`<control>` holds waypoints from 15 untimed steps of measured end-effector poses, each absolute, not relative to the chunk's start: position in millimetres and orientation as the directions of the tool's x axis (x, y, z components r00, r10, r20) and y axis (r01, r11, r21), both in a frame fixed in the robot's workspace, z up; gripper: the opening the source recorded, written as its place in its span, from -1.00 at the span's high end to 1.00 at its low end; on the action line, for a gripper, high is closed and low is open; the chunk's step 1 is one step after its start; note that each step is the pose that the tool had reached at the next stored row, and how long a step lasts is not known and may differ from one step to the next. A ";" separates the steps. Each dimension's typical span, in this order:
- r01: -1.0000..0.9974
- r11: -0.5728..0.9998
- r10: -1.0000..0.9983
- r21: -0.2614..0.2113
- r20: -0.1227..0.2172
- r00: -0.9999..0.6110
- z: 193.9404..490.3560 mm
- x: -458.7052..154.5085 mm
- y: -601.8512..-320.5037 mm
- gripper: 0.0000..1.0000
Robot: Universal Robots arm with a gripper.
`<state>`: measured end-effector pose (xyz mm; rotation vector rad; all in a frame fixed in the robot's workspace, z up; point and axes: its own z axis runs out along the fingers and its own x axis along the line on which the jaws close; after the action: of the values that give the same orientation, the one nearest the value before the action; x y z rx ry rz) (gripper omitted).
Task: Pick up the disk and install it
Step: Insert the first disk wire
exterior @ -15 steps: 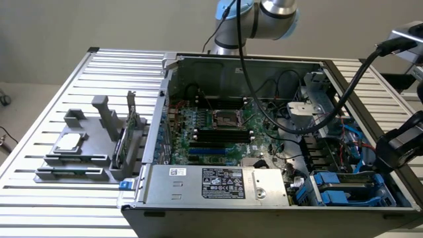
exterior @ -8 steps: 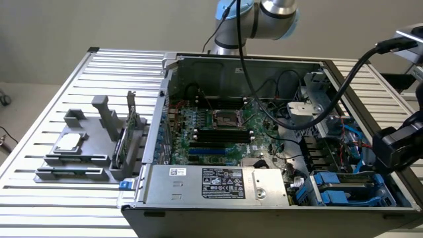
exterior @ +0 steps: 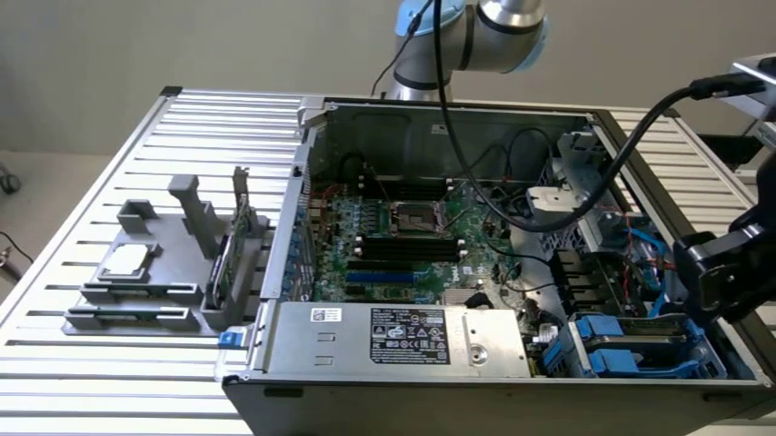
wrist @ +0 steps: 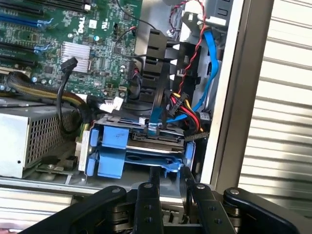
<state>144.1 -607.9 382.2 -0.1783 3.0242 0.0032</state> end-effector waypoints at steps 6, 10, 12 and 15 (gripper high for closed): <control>-0.009 1.000 -0.009 -0.004 -0.112 -0.994 379.2 144.1 -608.0 0.38; 0.063 0.998 0.062 -0.004 -0.112 -0.992 378.0 144.1 -608.0 0.38; 0.096 0.995 0.095 -0.004 -0.112 -0.989 377.4 144.1 -607.9 0.38; 0.147 0.989 0.146 -0.004 -0.112 -0.983 376.4 144.1 -607.9 0.38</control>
<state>144.1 -607.9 376.4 0.2235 3.0218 -0.0189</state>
